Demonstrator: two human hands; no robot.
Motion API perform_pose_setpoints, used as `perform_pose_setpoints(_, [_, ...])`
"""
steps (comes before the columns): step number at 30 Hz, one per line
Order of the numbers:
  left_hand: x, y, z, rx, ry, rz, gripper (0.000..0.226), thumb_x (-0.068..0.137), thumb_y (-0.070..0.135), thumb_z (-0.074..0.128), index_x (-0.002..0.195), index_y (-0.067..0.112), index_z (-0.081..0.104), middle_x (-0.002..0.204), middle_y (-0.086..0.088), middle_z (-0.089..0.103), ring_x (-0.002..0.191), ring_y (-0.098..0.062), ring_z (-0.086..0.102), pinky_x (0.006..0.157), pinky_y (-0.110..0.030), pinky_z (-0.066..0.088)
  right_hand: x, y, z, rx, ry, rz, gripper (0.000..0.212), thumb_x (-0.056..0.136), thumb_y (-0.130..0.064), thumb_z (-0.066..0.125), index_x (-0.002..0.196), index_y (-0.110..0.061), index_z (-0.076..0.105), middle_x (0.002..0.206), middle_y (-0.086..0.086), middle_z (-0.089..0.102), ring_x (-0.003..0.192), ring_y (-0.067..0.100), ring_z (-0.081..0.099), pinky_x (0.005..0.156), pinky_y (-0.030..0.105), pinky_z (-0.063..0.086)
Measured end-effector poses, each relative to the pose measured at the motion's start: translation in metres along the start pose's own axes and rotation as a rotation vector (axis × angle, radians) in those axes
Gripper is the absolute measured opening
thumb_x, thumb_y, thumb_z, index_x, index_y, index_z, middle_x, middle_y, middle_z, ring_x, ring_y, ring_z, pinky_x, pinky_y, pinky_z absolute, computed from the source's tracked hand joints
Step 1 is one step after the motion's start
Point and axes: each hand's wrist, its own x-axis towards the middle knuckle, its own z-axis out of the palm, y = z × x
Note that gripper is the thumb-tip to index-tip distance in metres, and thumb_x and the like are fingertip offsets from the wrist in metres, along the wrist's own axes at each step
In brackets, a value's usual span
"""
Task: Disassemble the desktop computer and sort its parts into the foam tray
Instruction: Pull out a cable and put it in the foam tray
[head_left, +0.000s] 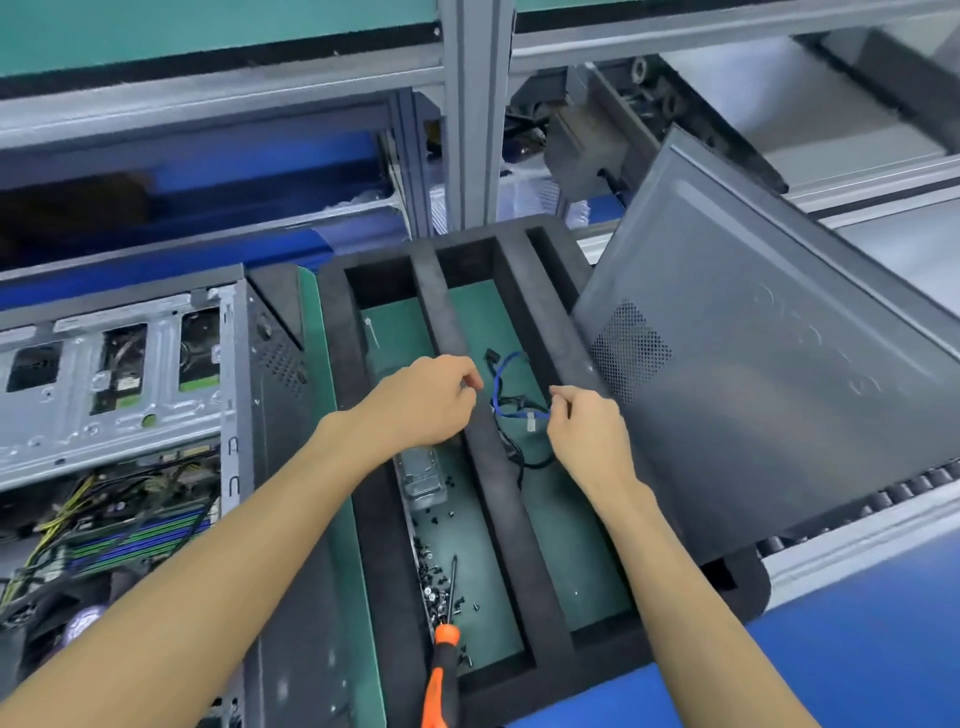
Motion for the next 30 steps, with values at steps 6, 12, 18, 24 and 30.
perform_pose_setpoints(6, [-0.016,-0.016,-0.017,-0.134,0.104,0.059,0.039,0.097,0.009,0.032,0.11,0.028,0.064,0.094,0.014,0.067,0.089,-0.012,0.067,0.078,-0.033,0.054,-0.008,-0.026,-0.01,0.165,0.139,-0.05,0.036,0.105,-0.02,0.04,0.127,-0.019,0.068,0.085,-0.01,0.07,0.079,0.017,0.067,0.082,0.035,0.051])
perform_pose_setpoints(12, [-0.063,-0.043,-0.044,-0.335,0.305,0.185,0.048,0.087,-0.008,0.031,0.099,0.024,0.065,0.091,0.005,0.07,0.081,-0.007,0.066,0.064,-0.01,0.045,-0.041,-0.091,-0.008,0.413,0.126,-0.219,0.038,0.105,-0.028,0.041,0.134,-0.022,0.065,0.115,-0.013,0.07,0.085,0.0,0.061,0.087,0.022,0.048])
perform_pose_setpoints(18, [-0.138,-0.079,-0.069,-0.424,0.483,0.293,0.044,0.08,-0.014,0.034,0.084,0.012,0.07,0.079,0.0,0.072,0.076,-0.007,0.066,0.072,-0.016,0.051,-0.09,-0.164,0.024,0.547,-0.064,-0.341,0.036,0.107,-0.026,0.046,0.14,-0.023,0.059,0.126,-0.008,0.067,0.108,-0.009,0.058,0.085,-0.004,0.036])
perform_pose_setpoints(24, [-0.2,-0.128,-0.065,-0.493,0.339,0.153,0.033,0.078,-0.013,0.038,0.066,0.007,0.06,0.058,-0.005,0.067,0.057,-0.019,0.065,0.063,-0.034,0.057,-0.14,-0.198,0.078,0.407,-0.282,-0.457,0.049,0.109,-0.023,0.041,0.157,-0.019,0.033,0.163,-0.002,0.03,0.146,0.009,0.032,0.114,0.012,0.023])
perform_pose_setpoints(30, [-0.222,-0.141,-0.003,-0.068,-0.27,0.114,0.019,0.095,0.019,0.05,0.096,0.015,0.069,0.086,-0.001,0.071,0.08,-0.017,0.067,0.076,-0.032,0.056,-0.152,-0.192,0.096,0.305,-0.24,-0.513,0.053,0.108,-0.011,0.038,0.159,-0.019,0.025,0.166,-0.001,0.012,0.122,-0.025,0.02,0.082,-0.014,0.015])
